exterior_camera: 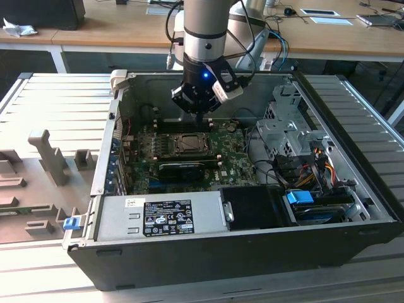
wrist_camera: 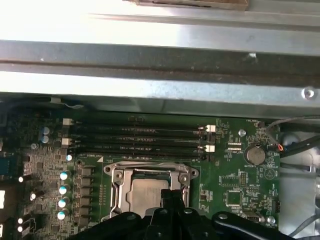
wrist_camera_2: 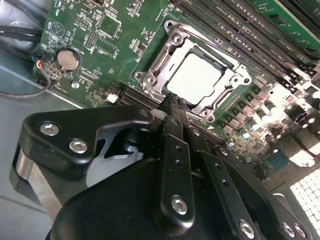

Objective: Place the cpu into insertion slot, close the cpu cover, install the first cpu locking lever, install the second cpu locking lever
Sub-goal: 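Install the second cpu locking lever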

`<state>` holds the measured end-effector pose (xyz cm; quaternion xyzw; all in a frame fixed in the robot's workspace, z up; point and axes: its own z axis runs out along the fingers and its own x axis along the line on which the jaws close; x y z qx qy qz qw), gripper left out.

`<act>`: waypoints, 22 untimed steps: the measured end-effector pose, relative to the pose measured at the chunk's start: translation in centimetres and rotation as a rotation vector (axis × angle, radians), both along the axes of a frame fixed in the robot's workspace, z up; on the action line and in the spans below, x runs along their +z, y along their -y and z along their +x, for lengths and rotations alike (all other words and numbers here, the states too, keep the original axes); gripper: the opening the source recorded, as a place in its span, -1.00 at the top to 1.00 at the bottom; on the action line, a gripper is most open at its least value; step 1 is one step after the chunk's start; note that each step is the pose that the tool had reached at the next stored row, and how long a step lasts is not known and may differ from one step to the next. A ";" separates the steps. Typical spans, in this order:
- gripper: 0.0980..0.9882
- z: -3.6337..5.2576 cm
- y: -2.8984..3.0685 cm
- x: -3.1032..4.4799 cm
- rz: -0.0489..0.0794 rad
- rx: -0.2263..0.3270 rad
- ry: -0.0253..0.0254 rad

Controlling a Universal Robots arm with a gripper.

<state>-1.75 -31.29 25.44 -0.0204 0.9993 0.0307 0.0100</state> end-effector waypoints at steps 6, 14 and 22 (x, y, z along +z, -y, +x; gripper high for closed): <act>0.98 -0.02 1.09 0.12 0.000 0.000 0.0000; 0.98 -0.07 2.71 0.44 -0.001 0.000 -0.0002; 0.98 -0.07 3.76 -0.35 0.001 0.001 -0.0265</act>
